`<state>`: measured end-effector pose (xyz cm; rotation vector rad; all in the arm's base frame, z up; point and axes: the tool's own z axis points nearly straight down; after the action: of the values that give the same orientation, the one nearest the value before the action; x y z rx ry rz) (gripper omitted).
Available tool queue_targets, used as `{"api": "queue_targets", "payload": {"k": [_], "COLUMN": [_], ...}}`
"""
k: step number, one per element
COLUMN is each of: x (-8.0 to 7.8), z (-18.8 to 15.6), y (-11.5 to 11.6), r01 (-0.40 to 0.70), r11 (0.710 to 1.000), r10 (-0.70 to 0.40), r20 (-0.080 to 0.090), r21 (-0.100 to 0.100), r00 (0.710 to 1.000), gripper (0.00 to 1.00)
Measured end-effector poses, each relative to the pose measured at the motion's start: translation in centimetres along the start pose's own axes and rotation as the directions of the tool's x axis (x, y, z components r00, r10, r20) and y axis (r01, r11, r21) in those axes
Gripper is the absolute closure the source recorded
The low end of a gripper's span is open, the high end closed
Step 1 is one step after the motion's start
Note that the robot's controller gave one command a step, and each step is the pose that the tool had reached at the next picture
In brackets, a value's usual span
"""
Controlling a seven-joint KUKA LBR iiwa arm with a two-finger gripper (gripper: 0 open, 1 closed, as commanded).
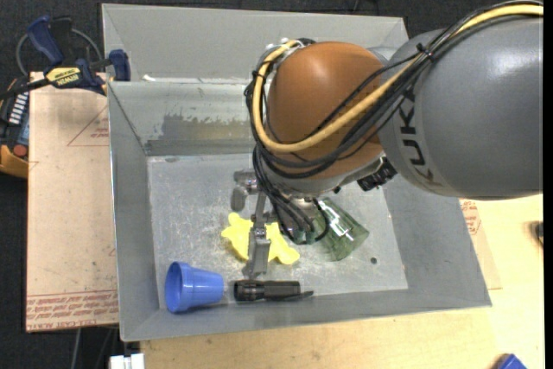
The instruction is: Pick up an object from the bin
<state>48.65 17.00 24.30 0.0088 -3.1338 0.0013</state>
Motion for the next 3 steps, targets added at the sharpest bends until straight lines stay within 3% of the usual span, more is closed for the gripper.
{"api": "queue_targets", "payload": {"k": [1, 2, 3], "x": [-0.2, -3.2, -1.9], "z": [-0.4, 13.1, 9.7], "y": [-0.1, -8.7, -9.0], "r01": [-0.006, -0.070, 0.012], "r11": [1.000, 0.998, 1.000], "r10": [0.006, 0.070, -0.012], "r20": [0.008, 0.007, 0.006], "r21": [-0.002, -0.003, -0.002], "r00": [1.000, 0.998, 1.000], "gripper": [0.00, 0.00, 0.00]}}
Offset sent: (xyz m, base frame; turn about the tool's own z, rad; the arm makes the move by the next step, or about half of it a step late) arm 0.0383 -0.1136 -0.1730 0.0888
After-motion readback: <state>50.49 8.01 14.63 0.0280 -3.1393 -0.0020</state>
